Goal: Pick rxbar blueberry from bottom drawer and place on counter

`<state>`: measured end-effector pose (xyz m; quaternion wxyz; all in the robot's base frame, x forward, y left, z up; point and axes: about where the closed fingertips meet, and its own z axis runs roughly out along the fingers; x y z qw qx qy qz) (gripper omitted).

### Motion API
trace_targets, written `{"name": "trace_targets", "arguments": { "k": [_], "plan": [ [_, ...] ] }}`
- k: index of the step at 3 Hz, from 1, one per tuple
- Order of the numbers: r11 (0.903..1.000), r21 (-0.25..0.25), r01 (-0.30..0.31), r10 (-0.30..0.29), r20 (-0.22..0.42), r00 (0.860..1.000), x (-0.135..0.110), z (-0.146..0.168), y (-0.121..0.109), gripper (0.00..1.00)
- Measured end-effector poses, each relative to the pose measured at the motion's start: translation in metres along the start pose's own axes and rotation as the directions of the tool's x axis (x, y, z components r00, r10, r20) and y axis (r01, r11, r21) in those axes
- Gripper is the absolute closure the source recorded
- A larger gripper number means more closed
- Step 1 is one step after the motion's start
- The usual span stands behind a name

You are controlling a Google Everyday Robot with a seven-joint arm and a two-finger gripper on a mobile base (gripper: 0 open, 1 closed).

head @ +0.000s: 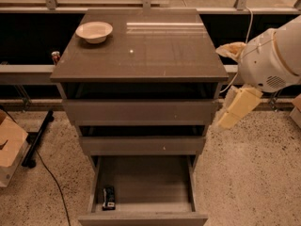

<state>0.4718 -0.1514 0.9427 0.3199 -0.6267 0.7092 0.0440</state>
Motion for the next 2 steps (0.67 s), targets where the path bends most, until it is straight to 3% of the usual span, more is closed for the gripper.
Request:
{"name": "trace_targets", "arguments": {
  "k": [1, 2],
  "plan": [
    [0.9998, 0.014, 0.014, -0.015, 0.083, 0.996, -0.0036, 0.0170, -0.0064, 0.00],
    [0.9998, 0.016, 0.010, -0.011, 0.092, 0.996, -0.0036, 0.0202, -0.0049, 0.00]
  ]
}}
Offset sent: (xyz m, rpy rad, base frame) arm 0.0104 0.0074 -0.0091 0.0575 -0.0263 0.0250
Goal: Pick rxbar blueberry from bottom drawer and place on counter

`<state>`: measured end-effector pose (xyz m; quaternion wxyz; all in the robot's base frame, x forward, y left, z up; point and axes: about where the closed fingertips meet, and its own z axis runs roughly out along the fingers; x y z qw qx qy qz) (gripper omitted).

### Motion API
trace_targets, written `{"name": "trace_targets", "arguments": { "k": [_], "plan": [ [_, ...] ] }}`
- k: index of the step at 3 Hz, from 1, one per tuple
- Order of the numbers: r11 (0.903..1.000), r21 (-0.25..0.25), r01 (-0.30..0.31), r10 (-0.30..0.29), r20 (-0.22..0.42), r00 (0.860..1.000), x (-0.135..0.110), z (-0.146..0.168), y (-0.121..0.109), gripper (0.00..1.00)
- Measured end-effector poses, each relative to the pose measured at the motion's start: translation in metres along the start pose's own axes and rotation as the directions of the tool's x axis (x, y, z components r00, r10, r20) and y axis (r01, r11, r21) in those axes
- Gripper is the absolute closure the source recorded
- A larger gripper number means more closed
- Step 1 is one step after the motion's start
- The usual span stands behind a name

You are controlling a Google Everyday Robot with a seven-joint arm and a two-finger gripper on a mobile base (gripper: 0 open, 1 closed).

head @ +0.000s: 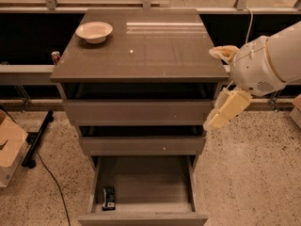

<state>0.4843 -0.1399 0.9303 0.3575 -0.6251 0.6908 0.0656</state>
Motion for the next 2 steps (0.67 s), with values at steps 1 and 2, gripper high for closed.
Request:
{"name": "trace_targets", "arguments": {
  "k": [1, 2],
  "plan": [
    [0.9998, 0.009, -0.019, 0.018, 0.043, 0.999, 0.001, 0.014, 0.007, 0.00],
    [0.9988, 0.003, -0.049, 0.049, 0.116, 0.992, 0.014, 0.049, 0.021, 0.00]
  ]
}}
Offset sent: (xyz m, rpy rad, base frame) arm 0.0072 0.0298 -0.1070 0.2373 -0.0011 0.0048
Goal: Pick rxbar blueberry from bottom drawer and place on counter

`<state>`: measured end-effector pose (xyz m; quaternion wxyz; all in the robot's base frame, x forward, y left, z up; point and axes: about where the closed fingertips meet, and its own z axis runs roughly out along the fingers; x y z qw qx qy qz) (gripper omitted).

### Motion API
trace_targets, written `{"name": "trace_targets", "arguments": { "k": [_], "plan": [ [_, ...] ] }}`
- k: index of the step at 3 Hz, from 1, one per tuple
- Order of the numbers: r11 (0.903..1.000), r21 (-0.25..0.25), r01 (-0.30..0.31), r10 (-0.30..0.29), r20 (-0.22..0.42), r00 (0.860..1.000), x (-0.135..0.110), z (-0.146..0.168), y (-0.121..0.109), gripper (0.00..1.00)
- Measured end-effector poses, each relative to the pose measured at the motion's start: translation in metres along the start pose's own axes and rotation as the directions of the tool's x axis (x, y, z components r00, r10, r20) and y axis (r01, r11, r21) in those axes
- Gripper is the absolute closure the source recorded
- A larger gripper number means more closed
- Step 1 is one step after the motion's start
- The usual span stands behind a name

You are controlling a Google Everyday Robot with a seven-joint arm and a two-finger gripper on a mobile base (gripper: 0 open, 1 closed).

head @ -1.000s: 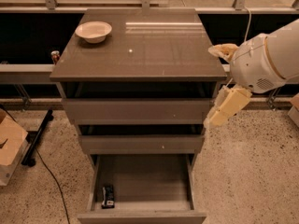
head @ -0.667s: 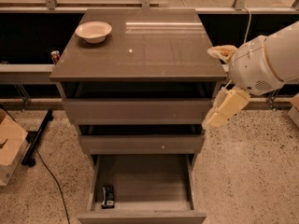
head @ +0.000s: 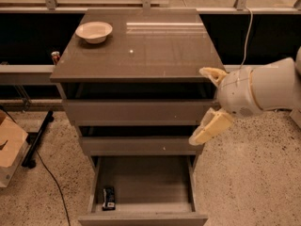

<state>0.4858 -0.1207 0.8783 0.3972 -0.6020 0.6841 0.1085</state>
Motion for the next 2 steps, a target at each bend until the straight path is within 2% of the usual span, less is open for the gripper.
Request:
{"name": "trace_targets", "arguments": {
  "k": [1, 2],
  "plan": [
    [0.9992, -0.017, -0.037, 0.038, 0.100, 0.994, 0.0275, 0.0433, 0.0163, 0.00],
    [0.9992, -0.017, -0.037, 0.038, 0.100, 0.994, 0.0275, 0.0433, 0.0163, 0.00]
  ]
}}
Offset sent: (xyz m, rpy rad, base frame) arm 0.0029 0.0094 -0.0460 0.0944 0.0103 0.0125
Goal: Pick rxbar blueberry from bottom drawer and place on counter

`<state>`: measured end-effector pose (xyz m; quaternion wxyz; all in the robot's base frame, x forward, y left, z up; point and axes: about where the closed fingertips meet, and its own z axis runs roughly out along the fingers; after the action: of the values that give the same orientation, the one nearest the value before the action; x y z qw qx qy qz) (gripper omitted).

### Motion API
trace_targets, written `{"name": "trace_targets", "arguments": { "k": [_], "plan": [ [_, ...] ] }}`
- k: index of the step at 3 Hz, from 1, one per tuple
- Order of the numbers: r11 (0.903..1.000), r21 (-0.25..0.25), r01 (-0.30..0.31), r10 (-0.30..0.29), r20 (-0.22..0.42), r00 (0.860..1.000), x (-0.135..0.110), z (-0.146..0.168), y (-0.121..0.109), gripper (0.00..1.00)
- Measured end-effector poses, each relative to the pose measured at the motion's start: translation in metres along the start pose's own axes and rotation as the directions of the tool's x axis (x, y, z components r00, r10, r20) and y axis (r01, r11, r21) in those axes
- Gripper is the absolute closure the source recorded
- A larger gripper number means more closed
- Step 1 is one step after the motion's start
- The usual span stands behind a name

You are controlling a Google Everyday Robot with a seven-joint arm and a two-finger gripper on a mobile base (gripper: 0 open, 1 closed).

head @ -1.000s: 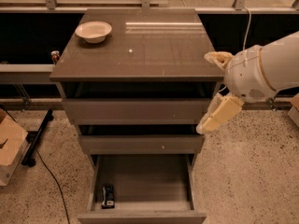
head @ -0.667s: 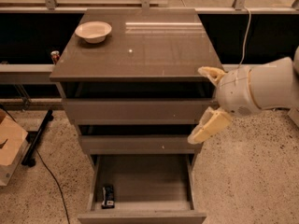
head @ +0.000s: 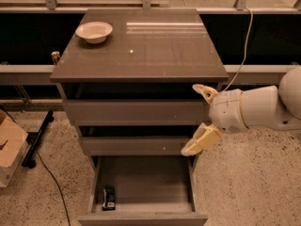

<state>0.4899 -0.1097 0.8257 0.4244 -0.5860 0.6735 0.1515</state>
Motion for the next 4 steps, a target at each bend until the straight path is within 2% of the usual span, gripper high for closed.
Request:
{"name": "trace_targets", "arguments": {
  "k": [1, 2, 3, 4],
  "plan": [
    [1.0000, -0.003, 0.005, -0.005, -0.009, 1.000, 0.003, 0.019, 0.002, 0.00],
    [0.9993, -0.028, 0.025, -0.024, 0.034, 0.999, 0.010, 0.059, 0.009, 0.00],
    [0.9979, -0.061, 0.024, -0.019, 0.086, 0.996, 0.024, 0.105, 0.017, 0.00],
    [0.9950, -0.099, 0.008, 0.003, 0.110, 0.994, 0.044, 0.150, 0.028, 0.00]
  ]
}}
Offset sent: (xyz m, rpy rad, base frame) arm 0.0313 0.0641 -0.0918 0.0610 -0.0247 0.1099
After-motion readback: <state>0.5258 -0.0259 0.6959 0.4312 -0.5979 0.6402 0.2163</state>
